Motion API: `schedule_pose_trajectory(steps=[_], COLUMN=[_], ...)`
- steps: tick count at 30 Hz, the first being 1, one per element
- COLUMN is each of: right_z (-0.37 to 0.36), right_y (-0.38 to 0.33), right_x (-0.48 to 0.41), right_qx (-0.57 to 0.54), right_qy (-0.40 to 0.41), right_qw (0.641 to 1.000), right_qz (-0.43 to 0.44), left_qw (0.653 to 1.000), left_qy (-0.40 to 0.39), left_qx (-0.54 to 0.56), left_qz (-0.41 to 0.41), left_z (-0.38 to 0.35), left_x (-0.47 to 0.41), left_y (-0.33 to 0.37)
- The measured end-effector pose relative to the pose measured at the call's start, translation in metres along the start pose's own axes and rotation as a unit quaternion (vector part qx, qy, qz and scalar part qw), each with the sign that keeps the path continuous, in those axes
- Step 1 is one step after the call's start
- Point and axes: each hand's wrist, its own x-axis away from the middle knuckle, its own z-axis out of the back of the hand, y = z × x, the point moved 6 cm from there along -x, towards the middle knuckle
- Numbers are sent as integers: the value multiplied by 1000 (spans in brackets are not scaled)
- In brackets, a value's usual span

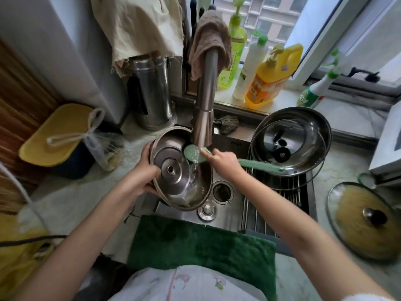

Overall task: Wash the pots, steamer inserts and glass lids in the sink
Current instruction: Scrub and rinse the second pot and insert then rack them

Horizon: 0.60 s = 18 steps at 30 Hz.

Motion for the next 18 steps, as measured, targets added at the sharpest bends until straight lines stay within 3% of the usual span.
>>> schedule_pose_trajectory(steps=[2,5,8,11,12,13,14,15,18], right_z=[-21,-43,-56,-45,-42,-42,-44,-49,-48], right_y=[-10,-36,-65,-87,-89,-87,-81,-72,-26], right_x=[18,34,44,50,51,53,54,54,40], right_qx=[-39,-199,-431,-646,-680,-686,-665,-626,-423], right_qy=[-145,-251,-340,-368,-375,-386,-395,-393,-270], right_qw=[986,937,813,640,603,592,609,648,837], right_qz=[-67,-142,-192,-197,-184,-175,-176,-185,-220], left_qw=[999,997,995,990,988,986,984,983,988], left_qy=[14,41,85,102,100,98,97,93,70], left_qx=[32,57,50,53,68,83,89,93,71], left_qz=[0,-2,-32,-80,-93,-107,-117,-127,-117], left_z=[2,-4,-9,-12,-13,-13,-11,-9,-2], left_x=[-13,-23,-31,-35,-34,-33,-32,-30,-23], left_y=[-4,-13,-23,-25,-24,-22,-21,-19,-15])
